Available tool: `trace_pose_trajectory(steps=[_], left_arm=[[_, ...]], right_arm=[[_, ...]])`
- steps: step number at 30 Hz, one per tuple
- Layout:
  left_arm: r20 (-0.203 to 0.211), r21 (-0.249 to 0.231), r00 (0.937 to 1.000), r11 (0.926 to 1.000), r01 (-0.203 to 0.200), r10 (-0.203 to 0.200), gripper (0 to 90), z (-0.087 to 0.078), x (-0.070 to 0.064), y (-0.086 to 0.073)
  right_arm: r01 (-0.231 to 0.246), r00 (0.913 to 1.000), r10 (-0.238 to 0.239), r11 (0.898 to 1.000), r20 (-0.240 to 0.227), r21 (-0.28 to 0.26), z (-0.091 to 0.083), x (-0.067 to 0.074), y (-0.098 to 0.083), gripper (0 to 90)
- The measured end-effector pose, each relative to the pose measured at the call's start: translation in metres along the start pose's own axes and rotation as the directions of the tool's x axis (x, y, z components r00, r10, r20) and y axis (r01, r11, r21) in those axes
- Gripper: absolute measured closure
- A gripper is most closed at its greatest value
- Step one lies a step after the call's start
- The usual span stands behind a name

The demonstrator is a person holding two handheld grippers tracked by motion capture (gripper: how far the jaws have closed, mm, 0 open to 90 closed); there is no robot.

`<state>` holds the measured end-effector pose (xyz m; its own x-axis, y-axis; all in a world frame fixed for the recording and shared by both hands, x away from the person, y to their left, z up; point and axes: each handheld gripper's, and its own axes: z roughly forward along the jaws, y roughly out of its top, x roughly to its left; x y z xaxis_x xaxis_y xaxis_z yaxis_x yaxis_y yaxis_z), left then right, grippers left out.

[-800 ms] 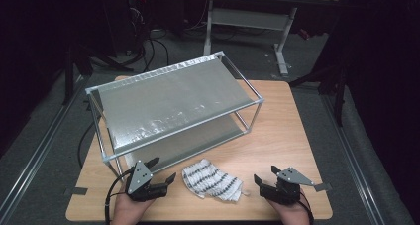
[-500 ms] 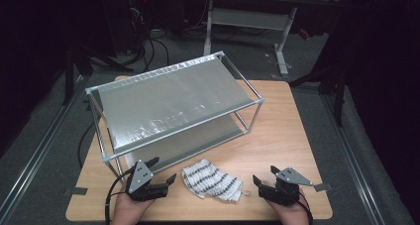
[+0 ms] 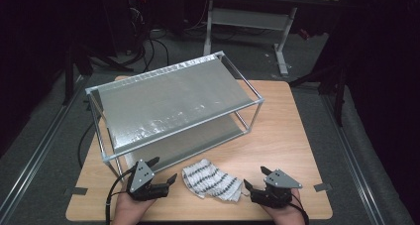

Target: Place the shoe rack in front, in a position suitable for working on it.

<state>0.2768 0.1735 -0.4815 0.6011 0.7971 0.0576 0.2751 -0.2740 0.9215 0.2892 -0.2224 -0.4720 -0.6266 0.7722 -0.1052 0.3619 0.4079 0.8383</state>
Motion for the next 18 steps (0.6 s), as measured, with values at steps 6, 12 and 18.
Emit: trace_pose_trajectory(steps=[6,12,18], left_arm=[[-0.011,0.02,0.9999,0.9998,0.008,-0.008,20.1,0.0,0.0,0.001],[-0.009,0.018,1.0,0.9998,0.003,-0.003,20.1,0.0,0.0,0.001],[-0.007,0.016,1.0,0.9999,0.0,0.0,20.1,0.0,0.0,0.001]], right_arm=[[0.046,0.9972,-0.047,0.999,-0.057,-0.016,0.01,0.026,0.008,24.5],[0.061,0.9899,-0.06,0.998,-0.129,0.004,0.028,0.045,0.017,22.9],[0.084,0.978,-0.065,0.992,-0.199,0.09,0.049,0.055,0.015,29.6]])
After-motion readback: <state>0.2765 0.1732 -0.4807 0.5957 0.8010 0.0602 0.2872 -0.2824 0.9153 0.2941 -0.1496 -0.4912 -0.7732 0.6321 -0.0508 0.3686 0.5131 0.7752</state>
